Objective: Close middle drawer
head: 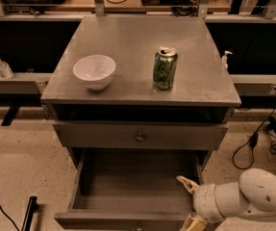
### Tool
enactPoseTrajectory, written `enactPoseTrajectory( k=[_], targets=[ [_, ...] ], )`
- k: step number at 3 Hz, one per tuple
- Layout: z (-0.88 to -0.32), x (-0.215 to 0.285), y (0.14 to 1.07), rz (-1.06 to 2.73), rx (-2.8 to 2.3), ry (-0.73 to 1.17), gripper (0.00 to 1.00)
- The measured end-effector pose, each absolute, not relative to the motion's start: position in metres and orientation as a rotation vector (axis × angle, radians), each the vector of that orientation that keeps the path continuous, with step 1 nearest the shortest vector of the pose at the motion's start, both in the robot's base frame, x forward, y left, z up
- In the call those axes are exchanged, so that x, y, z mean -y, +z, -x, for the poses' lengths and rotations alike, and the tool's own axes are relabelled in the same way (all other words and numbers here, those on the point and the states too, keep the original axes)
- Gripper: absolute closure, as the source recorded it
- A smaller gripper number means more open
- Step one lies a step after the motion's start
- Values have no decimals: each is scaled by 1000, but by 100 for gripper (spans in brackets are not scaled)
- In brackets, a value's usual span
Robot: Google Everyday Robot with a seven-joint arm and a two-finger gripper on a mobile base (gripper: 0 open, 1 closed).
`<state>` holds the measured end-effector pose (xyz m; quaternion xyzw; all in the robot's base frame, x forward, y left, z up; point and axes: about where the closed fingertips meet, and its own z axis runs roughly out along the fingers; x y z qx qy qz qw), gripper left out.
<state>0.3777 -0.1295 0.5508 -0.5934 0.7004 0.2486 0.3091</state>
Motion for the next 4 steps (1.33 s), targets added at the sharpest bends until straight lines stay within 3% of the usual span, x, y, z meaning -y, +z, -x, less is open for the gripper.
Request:
enactPoseTrajectory(
  k=[1,4],
  targets=[
    [-371,128,509,1515,-1862,669,15],
    [-347,109,460,1482,-1701,619,85]
  ],
)
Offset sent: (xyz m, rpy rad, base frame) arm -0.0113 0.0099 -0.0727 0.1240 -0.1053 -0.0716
